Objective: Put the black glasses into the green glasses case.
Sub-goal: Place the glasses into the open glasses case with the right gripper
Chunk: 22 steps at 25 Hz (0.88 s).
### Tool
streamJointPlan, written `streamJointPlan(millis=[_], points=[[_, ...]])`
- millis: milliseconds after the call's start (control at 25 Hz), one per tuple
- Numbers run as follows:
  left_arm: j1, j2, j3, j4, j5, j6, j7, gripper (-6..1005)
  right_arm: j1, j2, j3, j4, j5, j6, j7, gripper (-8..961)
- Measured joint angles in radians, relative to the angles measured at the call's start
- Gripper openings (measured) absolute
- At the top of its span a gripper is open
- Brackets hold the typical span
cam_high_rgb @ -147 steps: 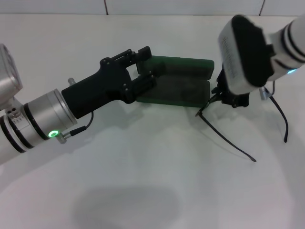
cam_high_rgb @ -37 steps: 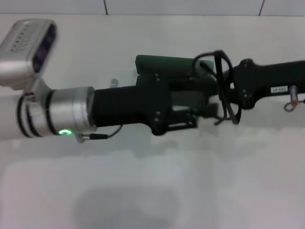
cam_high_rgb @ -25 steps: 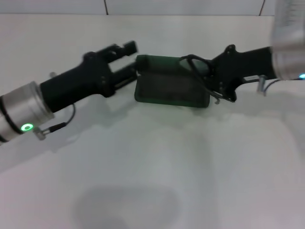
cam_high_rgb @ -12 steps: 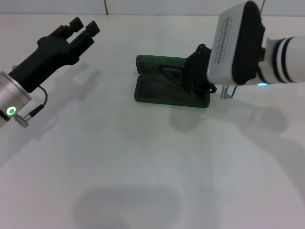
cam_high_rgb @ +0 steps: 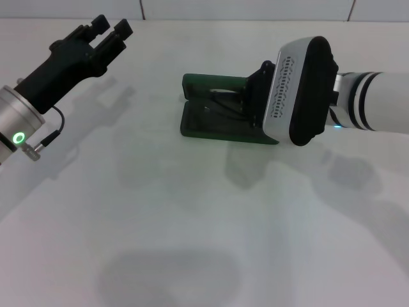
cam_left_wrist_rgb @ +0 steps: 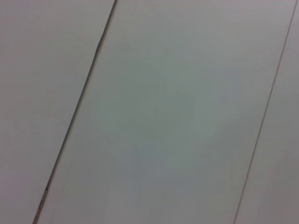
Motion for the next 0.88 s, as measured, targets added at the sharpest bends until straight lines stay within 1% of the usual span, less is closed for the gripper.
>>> streamJointPlan(millis=[160, 440, 640, 880], points=[[-0.005, -0.001, 0.0, 0.0, 0.0, -0.001, 0.0, 601, -0.003, 0.0, -0.028, 0.018, -0.008, 0.065, 0.0, 106], [-0.017, -0.001, 0.004, -0.006, -0.001, -0.001, -0.001, 602, -0.009, 0.0, -0.042, 0.036, -0.01, 0.111, -0.004, 112], [-0.025, 0.0, 0.006, -0.01, 0.004, -0.003, -0.001, 602, -0.016, 0.0, -0.065, 0.047, -0.011, 0.174, -0.008, 117], [-0.026, 0.0, 0.006, -0.01, 0.005, -0.01, -0.001, 603, -0.022, 0.0, -0.065, 0.046, -0.011, 0.172, -0.005, 263]])
